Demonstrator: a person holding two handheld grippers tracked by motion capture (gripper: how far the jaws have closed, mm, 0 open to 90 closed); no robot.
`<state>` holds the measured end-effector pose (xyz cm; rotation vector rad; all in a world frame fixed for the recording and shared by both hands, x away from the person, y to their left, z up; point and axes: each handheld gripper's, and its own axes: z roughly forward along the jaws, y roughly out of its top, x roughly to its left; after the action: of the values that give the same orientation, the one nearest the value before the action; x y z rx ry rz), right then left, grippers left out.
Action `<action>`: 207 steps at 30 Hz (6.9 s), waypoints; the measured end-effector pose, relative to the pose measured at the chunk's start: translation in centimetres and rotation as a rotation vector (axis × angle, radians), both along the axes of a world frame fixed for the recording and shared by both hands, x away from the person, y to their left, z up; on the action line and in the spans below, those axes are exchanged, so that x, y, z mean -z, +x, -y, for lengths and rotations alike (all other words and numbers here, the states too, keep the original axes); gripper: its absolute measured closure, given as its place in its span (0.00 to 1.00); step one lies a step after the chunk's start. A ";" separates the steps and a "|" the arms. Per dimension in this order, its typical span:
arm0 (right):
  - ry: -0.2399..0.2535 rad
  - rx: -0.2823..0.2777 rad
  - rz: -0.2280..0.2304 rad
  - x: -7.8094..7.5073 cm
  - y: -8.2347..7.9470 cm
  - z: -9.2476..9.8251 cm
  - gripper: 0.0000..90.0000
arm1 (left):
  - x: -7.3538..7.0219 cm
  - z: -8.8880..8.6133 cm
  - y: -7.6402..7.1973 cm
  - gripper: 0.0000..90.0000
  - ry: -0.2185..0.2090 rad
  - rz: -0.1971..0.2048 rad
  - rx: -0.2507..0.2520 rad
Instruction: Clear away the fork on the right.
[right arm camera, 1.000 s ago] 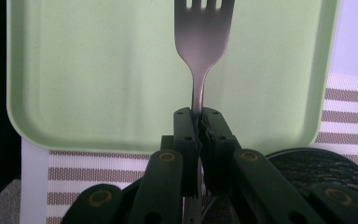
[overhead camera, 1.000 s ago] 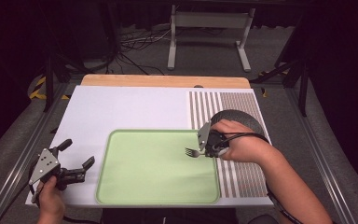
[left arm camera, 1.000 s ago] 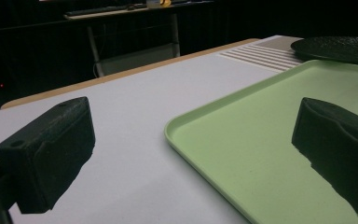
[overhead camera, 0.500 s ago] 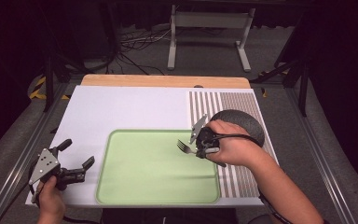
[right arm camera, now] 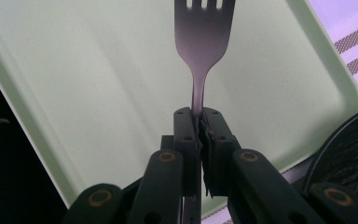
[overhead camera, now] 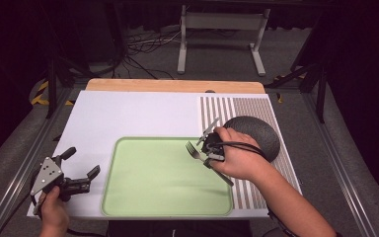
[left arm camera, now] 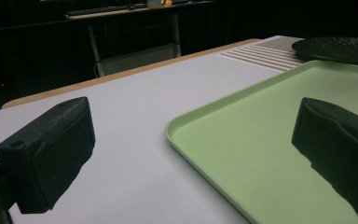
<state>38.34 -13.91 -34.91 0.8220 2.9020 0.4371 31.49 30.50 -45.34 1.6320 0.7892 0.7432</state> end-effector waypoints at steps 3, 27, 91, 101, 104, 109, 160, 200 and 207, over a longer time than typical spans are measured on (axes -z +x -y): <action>0.000 0.043 -0.003 0.2 0.0 -0.2 0.95 | 0.0 0.0 0.0 0.00 0.000 0.000 0.001; 0.062 0.376 -0.140 1.4 0.6 -0.5 0.95 | 0.0 0.0 0.0 0.00 0.001 -0.001 0.003; 0.033 0.537 -0.200 5.6 2.5 0.4 0.90 | 0.0 0.0 0.1 0.00 0.002 -0.007 0.004; 0.159 0.314 -0.015 5.0 2.6 0.2 0.54 | 0.1 0.0 0.1 0.00 0.003 -0.006 0.003; 0.210 0.193 0.005 5.0 2.7 0.2 0.76 | 0.1 0.0 0.1 0.00 0.002 -0.006 0.003; 0.262 0.155 0.049 5.3 2.8 0.3 0.95 | 0.0 0.0 0.1 0.00 0.003 -0.007 0.003; 0.250 0.203 0.116 8.5 4.6 1.7 1.00 | 0.1 0.0 0.1 0.00 0.000 -0.005 0.001; 0.263 0.289 0.130 8.2 4.7 4.8 0.99 | 0.1 0.0 0.1 0.00 0.003 -0.004 0.000; 0.332 0.275 0.160 6.6 4.2 4.8 0.67 | 0.1 0.0 0.1 0.00 0.001 -0.005 0.000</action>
<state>42.55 -18.66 -41.51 1.1501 2.5544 0.9212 31.62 30.46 -45.44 1.6350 0.7923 0.7400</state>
